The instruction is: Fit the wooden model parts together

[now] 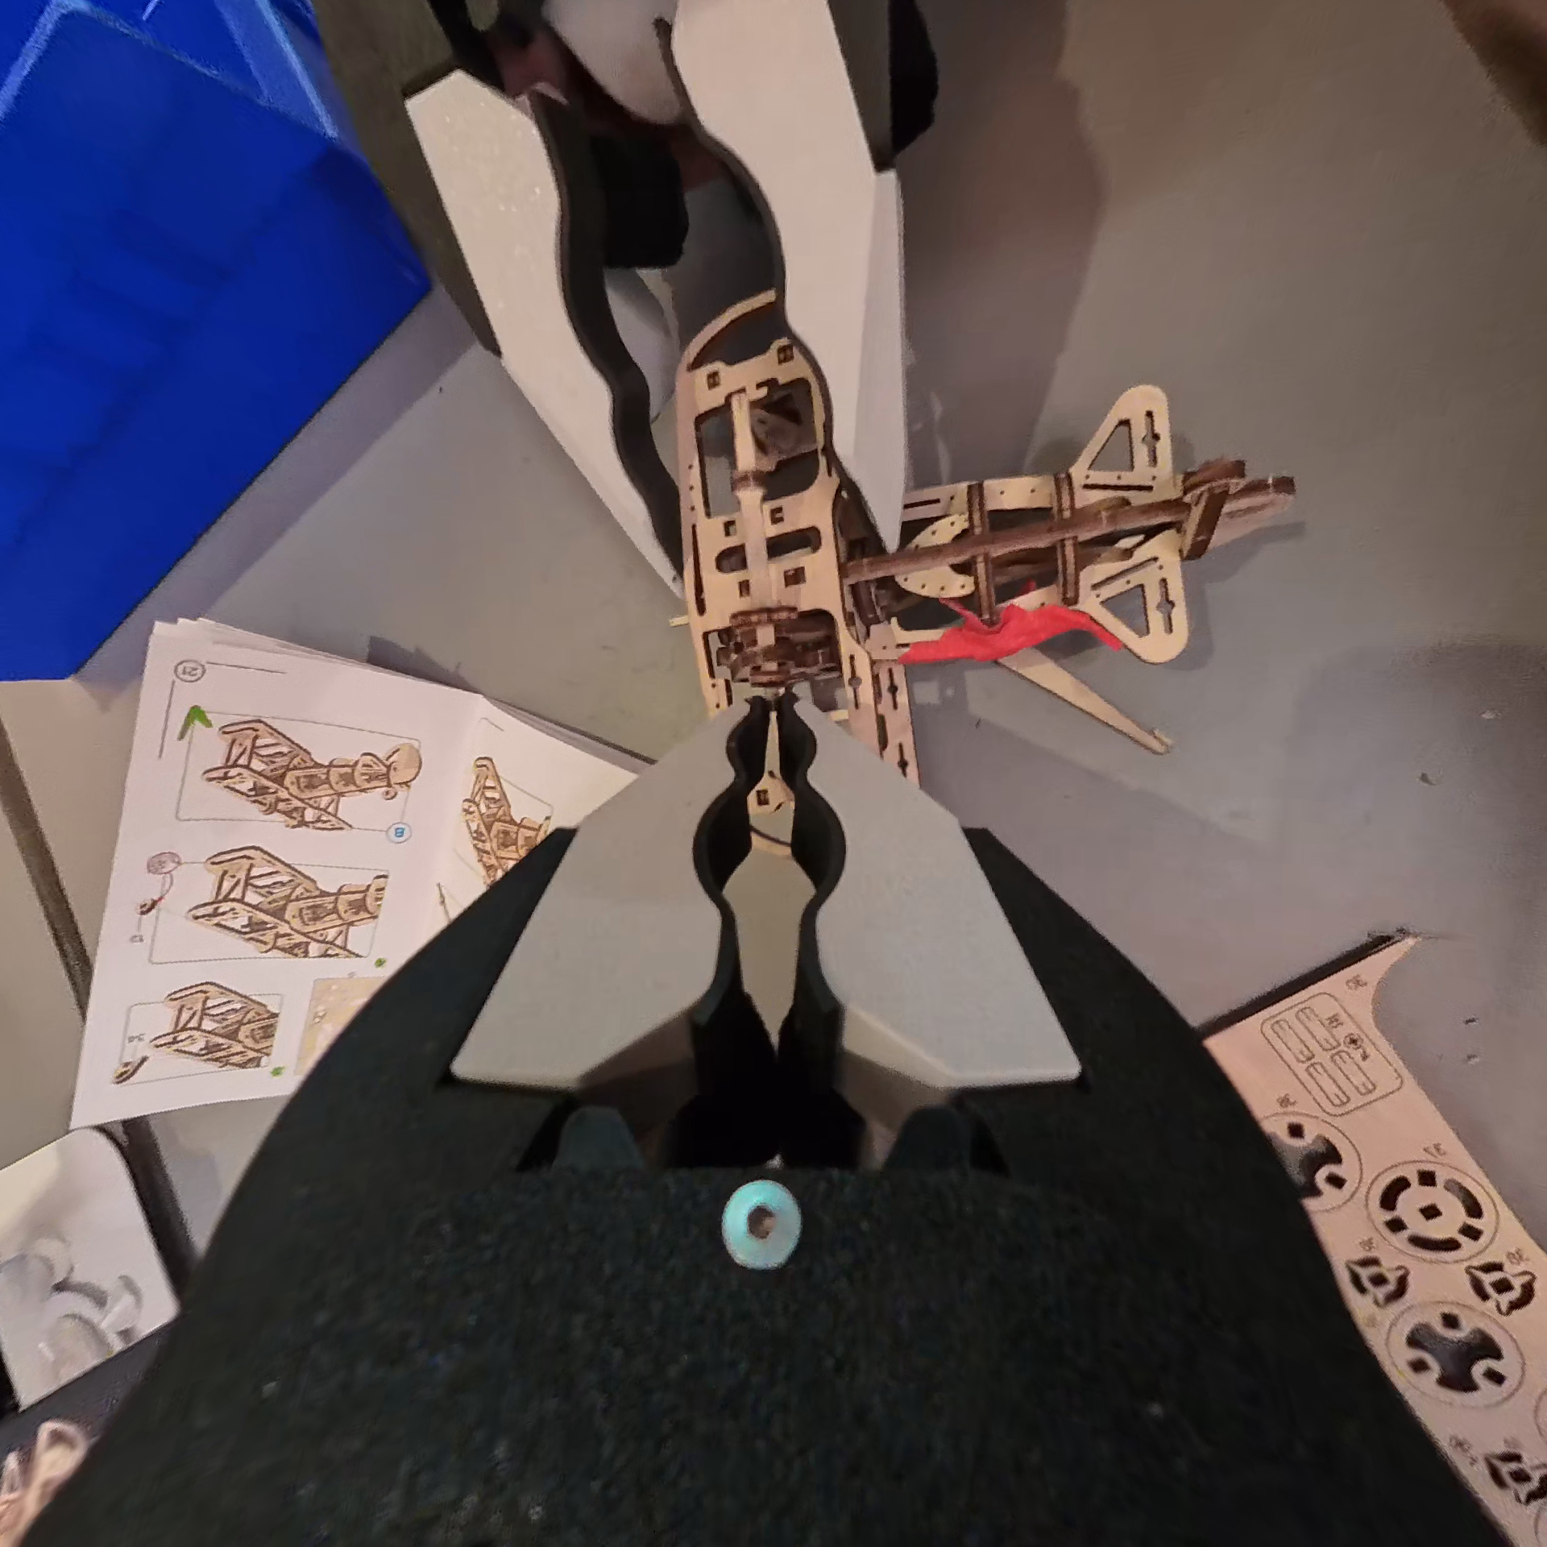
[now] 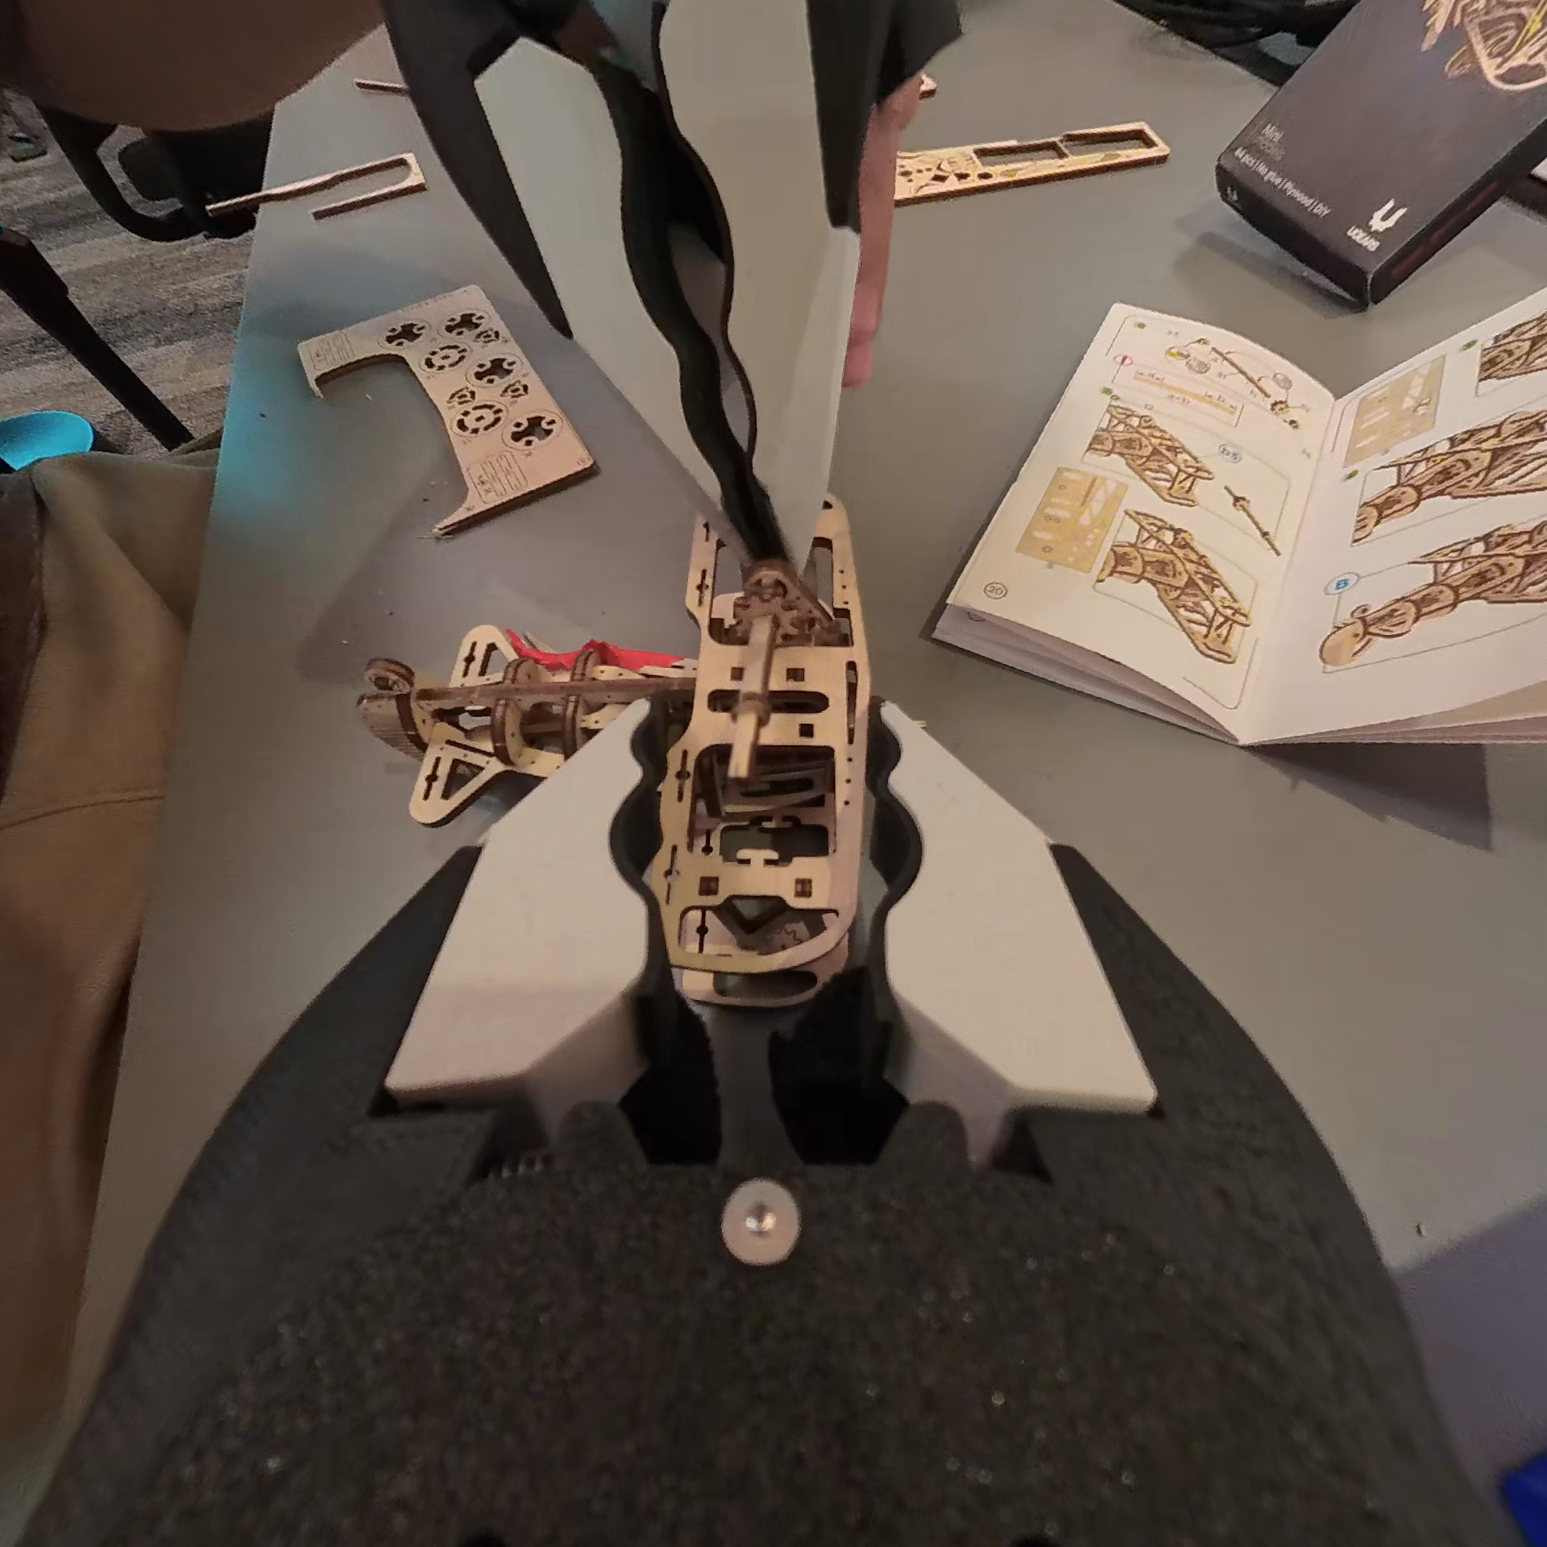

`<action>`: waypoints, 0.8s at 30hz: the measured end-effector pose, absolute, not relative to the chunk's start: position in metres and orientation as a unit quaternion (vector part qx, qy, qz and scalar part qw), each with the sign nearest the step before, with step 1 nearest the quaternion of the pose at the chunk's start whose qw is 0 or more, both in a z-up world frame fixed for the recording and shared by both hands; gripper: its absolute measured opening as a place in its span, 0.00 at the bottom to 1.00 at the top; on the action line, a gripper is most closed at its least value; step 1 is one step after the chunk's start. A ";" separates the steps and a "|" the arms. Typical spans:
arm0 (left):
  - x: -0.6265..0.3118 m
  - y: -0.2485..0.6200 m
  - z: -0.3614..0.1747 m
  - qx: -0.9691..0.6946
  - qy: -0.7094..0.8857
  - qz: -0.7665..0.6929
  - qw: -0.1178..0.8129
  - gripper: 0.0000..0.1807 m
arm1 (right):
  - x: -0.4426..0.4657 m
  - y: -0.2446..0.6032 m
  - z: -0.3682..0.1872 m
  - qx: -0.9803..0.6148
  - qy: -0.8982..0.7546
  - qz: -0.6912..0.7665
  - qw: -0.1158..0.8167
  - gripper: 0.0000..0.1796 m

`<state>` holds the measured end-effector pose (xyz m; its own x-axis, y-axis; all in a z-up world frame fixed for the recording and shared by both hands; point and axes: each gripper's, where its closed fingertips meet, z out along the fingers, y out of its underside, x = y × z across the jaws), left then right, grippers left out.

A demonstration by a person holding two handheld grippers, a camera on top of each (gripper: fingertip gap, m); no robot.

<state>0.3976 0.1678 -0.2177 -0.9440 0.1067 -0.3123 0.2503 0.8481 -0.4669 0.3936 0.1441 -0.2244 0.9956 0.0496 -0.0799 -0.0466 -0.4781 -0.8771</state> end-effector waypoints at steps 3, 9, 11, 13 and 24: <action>0.398 0.169 -0.218 0.096 0.954 -0.248 0.139 0.00 | 0.394 0.145 -0.224 -0.859 -0.001 0.046 0.511 0.25; 0.397 0.166 -0.213 0.083 0.955 -0.257 0.125 0.00 | 0.394 0.144 -0.224 -0.860 -0.001 0.045 0.508 0.25; 0.396 0.166 -0.215 0.084 0.955 -0.257 0.120 0.00 | 0.394 0.145 -0.225 -0.861 0.000 0.048 0.507 0.25; 0.395 0.166 -0.215 0.091 0.955 -0.257 0.117 0.00 | 0.393 0.145 -0.225 -0.861 -0.002 0.054 0.506 0.25; 0.392 0.164 -0.214 0.128 0.952 -0.241 0.142 0.00 | 0.390 0.144 -0.225 -0.860 -0.009 0.079 0.503 0.25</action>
<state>0.3921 0.1640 -0.2143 -0.9266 0.1758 -0.3324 0.3127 0.8512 -0.4216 0.3904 0.1441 -0.2248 0.9873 0.0950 -0.1271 -0.0643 -0.4929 -0.8677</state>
